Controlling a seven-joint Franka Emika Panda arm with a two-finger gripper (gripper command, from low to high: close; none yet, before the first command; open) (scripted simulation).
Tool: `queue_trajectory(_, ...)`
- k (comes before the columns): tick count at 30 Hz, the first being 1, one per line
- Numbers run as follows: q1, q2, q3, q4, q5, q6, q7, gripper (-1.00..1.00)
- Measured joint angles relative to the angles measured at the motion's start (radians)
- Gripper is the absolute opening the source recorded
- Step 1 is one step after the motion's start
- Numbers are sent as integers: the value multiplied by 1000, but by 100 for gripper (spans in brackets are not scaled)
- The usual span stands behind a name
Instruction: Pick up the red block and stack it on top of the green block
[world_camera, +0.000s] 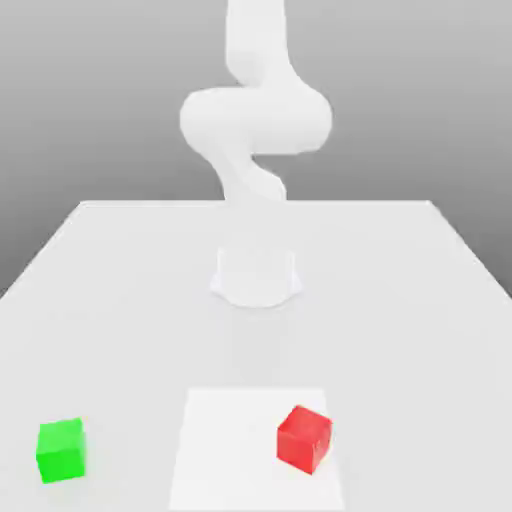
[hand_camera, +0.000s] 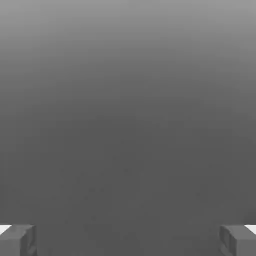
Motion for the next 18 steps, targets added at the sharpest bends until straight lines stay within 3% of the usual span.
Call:
queue_trajectory(10,149,370,-86,-143,41,182,-382,0)
queue_trajectory(18,217,659,-99,-256,59,326,-673,0)
